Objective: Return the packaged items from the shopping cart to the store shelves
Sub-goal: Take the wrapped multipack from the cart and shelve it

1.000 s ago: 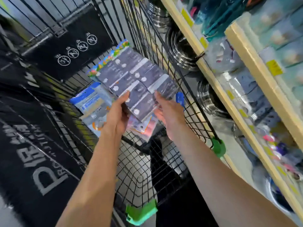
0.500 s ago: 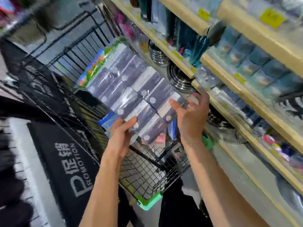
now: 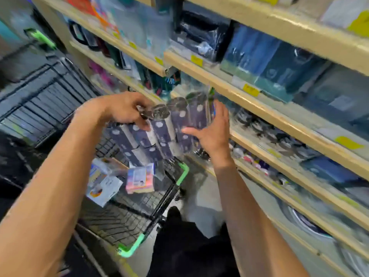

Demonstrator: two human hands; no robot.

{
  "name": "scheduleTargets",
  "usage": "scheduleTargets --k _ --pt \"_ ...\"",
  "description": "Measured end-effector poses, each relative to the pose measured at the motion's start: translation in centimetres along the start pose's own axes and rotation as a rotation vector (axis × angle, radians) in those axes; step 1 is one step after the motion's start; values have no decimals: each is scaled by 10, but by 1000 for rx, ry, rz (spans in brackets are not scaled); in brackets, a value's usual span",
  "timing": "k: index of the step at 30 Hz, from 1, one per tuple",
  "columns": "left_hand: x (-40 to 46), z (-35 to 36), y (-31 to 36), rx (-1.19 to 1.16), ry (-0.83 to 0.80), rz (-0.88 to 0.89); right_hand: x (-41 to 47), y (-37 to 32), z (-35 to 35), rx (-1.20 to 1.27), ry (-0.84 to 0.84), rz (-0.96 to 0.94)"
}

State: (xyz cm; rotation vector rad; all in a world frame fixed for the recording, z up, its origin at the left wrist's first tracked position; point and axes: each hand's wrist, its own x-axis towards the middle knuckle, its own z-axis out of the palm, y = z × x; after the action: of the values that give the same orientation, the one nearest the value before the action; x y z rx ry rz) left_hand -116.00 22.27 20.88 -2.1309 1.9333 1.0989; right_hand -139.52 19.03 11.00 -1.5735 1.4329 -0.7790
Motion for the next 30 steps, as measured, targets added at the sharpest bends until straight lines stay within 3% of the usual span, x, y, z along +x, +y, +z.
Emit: scheduleTargets --k 3,8,10,14,15,17,20,27,30 --pt "12 -12 36 188 -15 72 -15 11 -25 186 -122 125" --pt "33 -19 98 180 -72 286 -31 27 -87 289 64 145" --pt "43 -20 120 30 56 346 -34 27 -113 380 186 130" --pt "63 -3 144 -161 522 414 -42 40 -160 498 362 99" --pt "69 6 149 -244 554 398 -44 46 -170 536 396 104" --pt "78 30 163 -523 338 319 -54 58 -190 574 471 155" --pt "91 68 180 -551 22 287 -67 66 -217 581 537 232" --pt "116 94 250 -575 -84 278 -67 71 -282 444 684 305" --pt "132 90 277 -638 -53 222 -66 64 -310 365 635 366"
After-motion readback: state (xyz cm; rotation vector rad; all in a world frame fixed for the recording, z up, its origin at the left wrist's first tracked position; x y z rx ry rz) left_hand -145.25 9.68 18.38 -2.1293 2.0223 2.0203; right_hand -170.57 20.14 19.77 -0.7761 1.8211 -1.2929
